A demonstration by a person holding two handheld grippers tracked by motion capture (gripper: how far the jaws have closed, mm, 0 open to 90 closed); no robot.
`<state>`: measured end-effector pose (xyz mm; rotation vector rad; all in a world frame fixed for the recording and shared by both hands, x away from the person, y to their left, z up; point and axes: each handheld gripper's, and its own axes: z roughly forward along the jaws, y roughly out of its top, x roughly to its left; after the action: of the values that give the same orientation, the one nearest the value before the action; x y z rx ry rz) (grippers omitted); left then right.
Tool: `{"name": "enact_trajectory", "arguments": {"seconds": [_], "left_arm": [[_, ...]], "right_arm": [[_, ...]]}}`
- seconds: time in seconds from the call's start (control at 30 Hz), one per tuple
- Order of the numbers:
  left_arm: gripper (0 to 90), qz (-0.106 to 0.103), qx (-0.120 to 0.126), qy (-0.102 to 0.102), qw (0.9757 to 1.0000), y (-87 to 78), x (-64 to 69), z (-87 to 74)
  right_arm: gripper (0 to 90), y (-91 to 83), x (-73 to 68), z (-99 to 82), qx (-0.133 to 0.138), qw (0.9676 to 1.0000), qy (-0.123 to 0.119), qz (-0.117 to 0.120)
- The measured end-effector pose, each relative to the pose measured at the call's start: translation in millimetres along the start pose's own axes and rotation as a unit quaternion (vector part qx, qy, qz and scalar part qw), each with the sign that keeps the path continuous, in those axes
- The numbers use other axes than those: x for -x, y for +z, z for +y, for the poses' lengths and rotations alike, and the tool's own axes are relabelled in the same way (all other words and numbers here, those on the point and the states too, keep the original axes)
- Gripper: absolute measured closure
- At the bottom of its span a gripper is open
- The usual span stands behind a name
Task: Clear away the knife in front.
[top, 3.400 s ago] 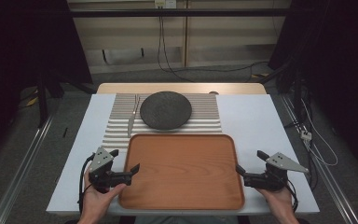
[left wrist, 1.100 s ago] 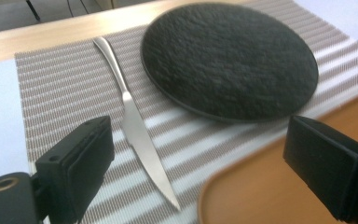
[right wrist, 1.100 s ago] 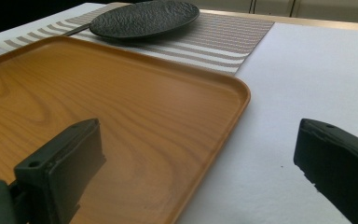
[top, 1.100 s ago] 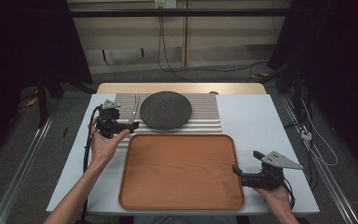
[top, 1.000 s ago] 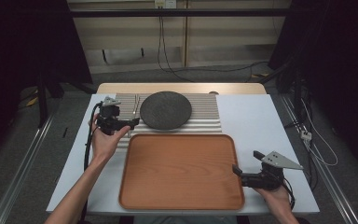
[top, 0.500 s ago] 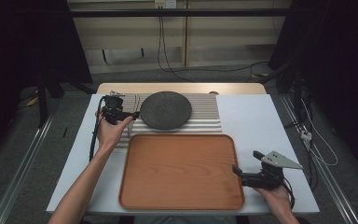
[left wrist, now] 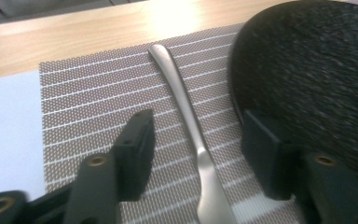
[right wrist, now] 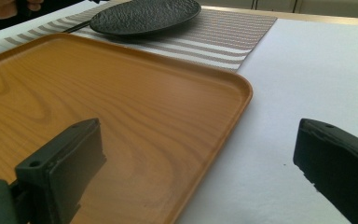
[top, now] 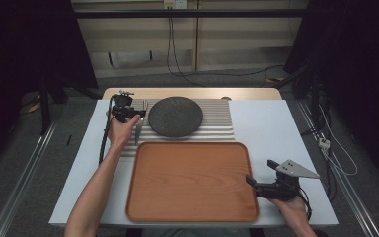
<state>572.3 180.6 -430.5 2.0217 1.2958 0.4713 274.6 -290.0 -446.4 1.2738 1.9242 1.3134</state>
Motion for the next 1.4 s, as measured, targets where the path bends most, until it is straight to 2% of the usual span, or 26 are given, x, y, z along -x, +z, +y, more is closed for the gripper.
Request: {"name": "enact_trajectory", "arguments": {"seconds": [0.07,0.2,0.33,0.43,0.57,0.7,0.77,0.83,0.9,0.97,1.0,1.13,1.33,1.4], "left_arm": [[51.7,0.001,-0.007,-0.006,1.0000,7.0,-1.8,1.0],[60.9,0.004,-0.012,-0.001,0.9999,16.3,-3.5,4.0],[66.5,0.002,-0.031,0.007,0.9995,24.6,0.0,8.7],[75.2,0.007,-0.039,0.007,0.9992,30.4,2.7,9.1],[75.7,0.011,-0.052,-0.002,0.9986,36.6,3.3,6.4],[76.7,0.007,-0.060,-0.008,0.9981,36.3,1.8,8.2],[77.6,0.006,-0.065,0.002,0.9979,35.9,2.6,9.3],[78.4,0.000,-0.070,0.001,0.9975,34.7,2.0,9.3],[79.7,-0.001,-0.080,0.016,0.9967,32.4,3.0,9.0],[79.8,-0.002,-0.084,0.019,0.9963,31.3,3.5,8.9],[79.8,-0.005,-0.095,0.024,0.9952,28.3,2.8,8.4],[79.7,-0.012,-0.108,0.026,0.9938,22.7,1.1,5.9],[79.7,-0.026,-0.118,0.019,0.9925,7.3,-1.5,-6.3],[79.6,-0.025,-0.128,0.030,0.9910,0.5,0.0,-10.6]], "right_arm": [[1.2,0.0,0.4,-0.3,-0.001,1.0000,0.002,0.000],[1.2,-0.3,0.9,-1.2,0.000,1.0000,0.004,0.003],[1.2,0.7,1.8,-1.5,-0.002,1.0000,0.006,0.004],[1.2,2.6,3.9,-1.6,-0.004,1.0000,0.008,0.005],[1.2,2.5,3.9,-1.7,-0.005,0.9999,0.008,0.006],[1.2,1.7,3.2,-1.8,-0.003,1.0000,0.006,0.006],[1.2,1.5,3.2,-1.7,-0.003,1.0000,0.006,0.006],[1.2,1.6,3.2,-1.7,-0.004,1.0000,0.006,0.006],[1.2,1.8,3.1,-1.8,-0.004,1.0000,0.005,0.006],[1.2,1.8,3.2,-1.9,-0.005,1.0000,0.005,0.006],[1.2,1.8,3.2,-1.9,-0.005,1.0000,0.005,0.006],[1.2,0.9,2.6,-1.9,-0.005,1.0000,0.005,0.004],[1.2,-1.1,0.5,-1.7,-0.005,1.0000,0.001,0.002],[1.2,-1.8,-1.8,-1.3,-0.005,1.0000,-0.001,0.003]]}}
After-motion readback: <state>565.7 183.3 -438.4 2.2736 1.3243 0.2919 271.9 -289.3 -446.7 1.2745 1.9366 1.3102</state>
